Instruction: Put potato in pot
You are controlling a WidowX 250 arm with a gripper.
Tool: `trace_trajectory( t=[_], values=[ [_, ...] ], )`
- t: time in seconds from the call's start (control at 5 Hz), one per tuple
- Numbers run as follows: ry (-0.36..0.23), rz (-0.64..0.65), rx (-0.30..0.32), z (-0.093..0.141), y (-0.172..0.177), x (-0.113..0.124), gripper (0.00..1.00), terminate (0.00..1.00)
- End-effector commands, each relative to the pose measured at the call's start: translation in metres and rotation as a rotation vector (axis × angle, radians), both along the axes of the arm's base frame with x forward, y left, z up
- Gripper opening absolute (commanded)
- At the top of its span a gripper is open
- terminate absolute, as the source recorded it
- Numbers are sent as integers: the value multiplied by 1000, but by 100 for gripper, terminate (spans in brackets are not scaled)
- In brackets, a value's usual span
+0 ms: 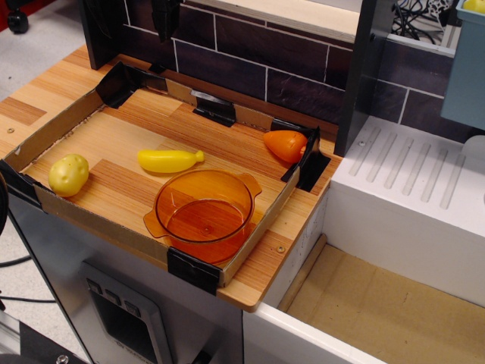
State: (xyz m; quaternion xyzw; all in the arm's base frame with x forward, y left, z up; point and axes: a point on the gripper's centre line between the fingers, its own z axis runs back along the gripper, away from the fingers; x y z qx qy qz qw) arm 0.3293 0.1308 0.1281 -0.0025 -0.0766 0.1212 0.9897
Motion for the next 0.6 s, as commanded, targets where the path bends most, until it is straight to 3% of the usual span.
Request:
trace_trajectory(
  t=[0.0,0.2,0.4],
  values=[
    [0,0,0,0,0,0,100,0],
    [-25,-43,-11,-5,18,-21,100,0],
    [-12,-98,-70,-10,46,-41,100,0]
  ],
)
